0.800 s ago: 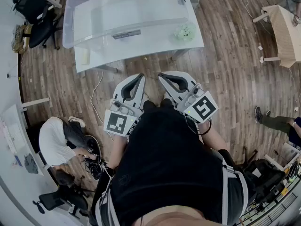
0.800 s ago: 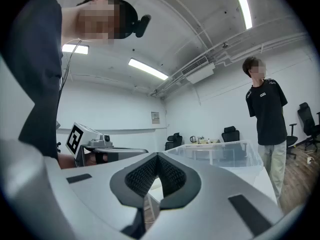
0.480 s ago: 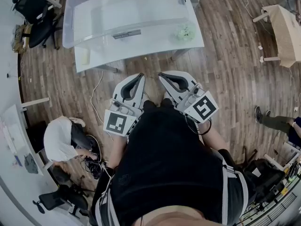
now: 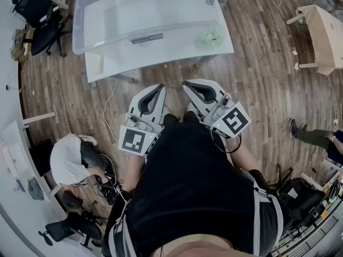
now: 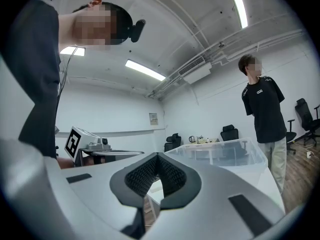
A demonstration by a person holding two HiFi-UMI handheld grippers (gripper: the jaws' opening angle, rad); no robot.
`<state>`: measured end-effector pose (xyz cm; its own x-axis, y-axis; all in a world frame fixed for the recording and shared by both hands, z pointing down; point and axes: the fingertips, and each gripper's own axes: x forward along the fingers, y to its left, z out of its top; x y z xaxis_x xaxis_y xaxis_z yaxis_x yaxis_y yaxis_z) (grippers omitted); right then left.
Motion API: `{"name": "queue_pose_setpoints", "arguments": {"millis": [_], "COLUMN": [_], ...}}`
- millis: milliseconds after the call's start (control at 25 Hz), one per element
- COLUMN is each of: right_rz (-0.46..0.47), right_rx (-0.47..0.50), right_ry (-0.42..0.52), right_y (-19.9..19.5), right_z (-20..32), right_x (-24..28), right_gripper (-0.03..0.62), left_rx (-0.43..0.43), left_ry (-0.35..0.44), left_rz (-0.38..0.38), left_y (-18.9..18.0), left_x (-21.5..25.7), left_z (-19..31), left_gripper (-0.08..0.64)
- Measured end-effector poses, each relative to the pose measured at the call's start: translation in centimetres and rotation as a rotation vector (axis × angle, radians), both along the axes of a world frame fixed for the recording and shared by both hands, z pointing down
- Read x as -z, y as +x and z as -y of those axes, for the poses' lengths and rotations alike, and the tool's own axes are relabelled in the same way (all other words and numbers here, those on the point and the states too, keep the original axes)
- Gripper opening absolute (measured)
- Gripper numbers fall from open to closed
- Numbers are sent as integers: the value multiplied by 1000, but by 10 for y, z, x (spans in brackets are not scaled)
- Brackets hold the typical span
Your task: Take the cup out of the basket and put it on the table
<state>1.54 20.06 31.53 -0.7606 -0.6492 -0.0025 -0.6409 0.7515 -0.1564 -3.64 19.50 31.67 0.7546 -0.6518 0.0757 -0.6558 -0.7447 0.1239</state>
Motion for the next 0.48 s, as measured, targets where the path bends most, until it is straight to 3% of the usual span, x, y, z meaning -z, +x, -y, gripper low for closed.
{"name": "queue_pose_setpoints", "arguments": {"millis": [480], "right_rz": [-6], "right_rx": [-31], "right_ry": [-7], "right_y": [-60], "right_z": [3], "right_x": [-6], "right_gripper": [17], "left_rx": [-22], "left_ry": [-38], "left_rz": [25], "left_y": [-61], "left_x": [-19], "left_z": [-1], "left_gripper": [18]}}
